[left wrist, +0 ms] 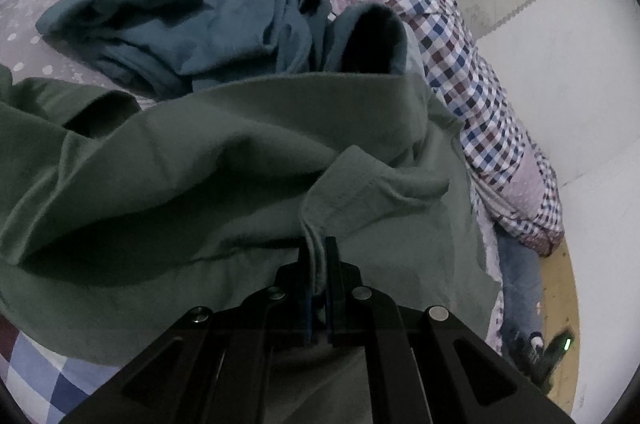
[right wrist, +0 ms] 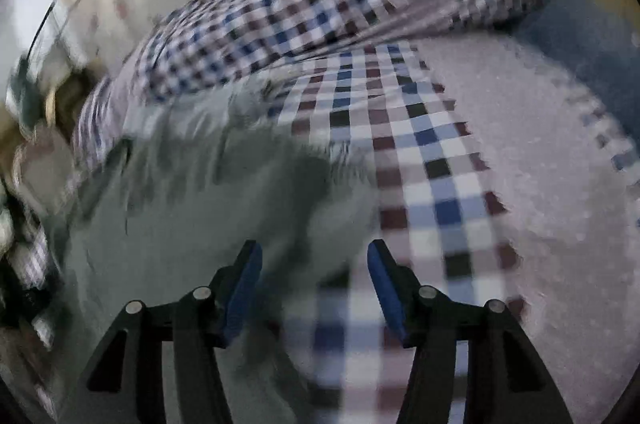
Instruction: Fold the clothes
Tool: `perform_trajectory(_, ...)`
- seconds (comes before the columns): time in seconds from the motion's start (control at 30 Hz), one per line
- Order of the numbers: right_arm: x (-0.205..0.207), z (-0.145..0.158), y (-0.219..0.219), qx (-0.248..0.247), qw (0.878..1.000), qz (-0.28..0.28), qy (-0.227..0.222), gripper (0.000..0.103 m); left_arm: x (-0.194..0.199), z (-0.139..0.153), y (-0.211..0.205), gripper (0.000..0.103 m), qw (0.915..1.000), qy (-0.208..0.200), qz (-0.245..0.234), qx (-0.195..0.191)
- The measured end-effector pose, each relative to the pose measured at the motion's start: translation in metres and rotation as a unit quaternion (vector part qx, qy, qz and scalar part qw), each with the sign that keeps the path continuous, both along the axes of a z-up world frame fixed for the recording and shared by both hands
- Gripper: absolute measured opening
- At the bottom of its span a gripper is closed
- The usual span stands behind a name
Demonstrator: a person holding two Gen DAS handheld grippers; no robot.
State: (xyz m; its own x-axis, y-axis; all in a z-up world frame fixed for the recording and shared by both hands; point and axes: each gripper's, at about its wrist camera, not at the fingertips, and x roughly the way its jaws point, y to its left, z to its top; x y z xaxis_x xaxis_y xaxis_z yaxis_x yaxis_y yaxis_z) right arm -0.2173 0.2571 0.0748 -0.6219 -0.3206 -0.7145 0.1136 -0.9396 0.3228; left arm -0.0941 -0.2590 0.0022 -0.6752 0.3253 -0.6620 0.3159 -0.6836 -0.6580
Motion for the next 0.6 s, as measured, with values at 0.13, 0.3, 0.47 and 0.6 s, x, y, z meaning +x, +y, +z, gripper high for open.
perform_trajectory(0.13,-0.031,0.005,-0.012,-0.004,0.998,-0.06,-0.011,0.057,-0.002,0.004,0.004,0.004,0.9998,0.001,-0.008,-0.019)
perform_trajectory(0.3,0.018,0.022,-0.06,0.005,0.999,-0.02,0.044,0.057,0.012,0.017,-0.025,0.058,0.9987,0.03,0.03,0.027)
perform_trajectory(0.47,0.085,0.021,-0.098,0.016,0.997,0.046,0.051,0.058,0.049,0.042,-0.086,0.076,0.9881,0.087,0.107,0.069)
perform_trajectory(0.6,0.136,0.023,-0.115,0.002,0.996,0.072,0.052,0.059,0.086,0.044,-0.141,0.08,0.9761,0.09,0.181,0.081)
